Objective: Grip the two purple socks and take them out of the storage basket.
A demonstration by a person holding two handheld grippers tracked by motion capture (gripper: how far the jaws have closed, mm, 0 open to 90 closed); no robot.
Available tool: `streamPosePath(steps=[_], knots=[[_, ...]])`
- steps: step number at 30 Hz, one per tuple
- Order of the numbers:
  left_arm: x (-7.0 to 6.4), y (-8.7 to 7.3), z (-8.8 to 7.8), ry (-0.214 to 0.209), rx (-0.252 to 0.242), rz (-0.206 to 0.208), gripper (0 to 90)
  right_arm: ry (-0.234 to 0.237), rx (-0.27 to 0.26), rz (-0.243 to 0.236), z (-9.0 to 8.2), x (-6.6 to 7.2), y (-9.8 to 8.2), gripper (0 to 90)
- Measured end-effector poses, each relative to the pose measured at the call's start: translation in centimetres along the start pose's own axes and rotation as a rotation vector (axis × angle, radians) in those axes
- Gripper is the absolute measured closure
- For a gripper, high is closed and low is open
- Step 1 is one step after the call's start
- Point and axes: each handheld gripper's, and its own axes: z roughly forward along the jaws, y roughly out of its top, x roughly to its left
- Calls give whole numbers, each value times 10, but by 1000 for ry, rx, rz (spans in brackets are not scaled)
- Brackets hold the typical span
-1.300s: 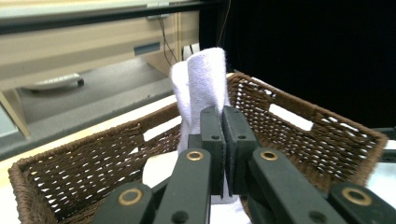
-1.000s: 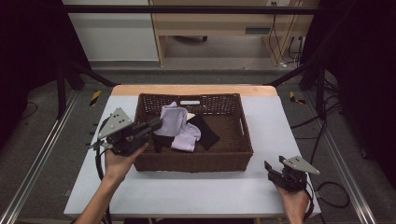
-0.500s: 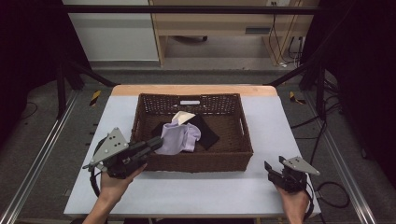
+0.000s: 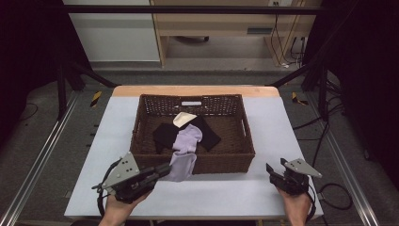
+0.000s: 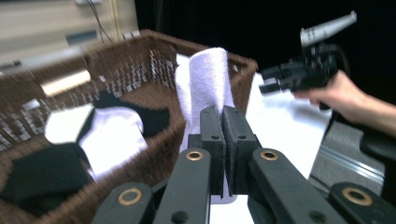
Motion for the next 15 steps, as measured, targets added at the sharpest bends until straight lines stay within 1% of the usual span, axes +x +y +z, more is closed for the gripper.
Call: streamPosePath(steps=[1,2,3,4,5,6,9,10,11,12,13,14,15], knots=[[0,0,0,0,0,0,868,-1,-1,-4,0,0,0,397],[-1,-10,4,-9,30,-9,868,2,2,-3,0,0,-1,397],[-1,-10,4,-9,30,-9,868,2,2,-3,0,0,-1,397],[-2,-20,8,-20,62,-23,868,0,3,-4,0,0,-1,397],[-2,-20,8,-20,62,-23,868,0,3,-4,0,0,-1,397],[-2,-30,11,-24,93,-36,868,3,3,-3,0,1,-1,397],[-1,-44,18,-31,143,-56,867,3,8,1,1,1,-1,397],[0,-47,20,-34,160,-64,867,3,9,0,1,1,-1,397],[0,-47,20,-34,160,-64,866,3,9,0,1,1,-1,397],[2,-54,26,-35,191,-72,866,2,10,0,1,1,-2,397],[2,-54,26,-35,191,-72,866,2,10,0,1,1,-2,397],[5,-62,32,-35,219,-84,865,1,13,-3,1,1,-2,397],[5,-62,32,-35,219,-84,865,1,13,-3,1,1,-2,397]])
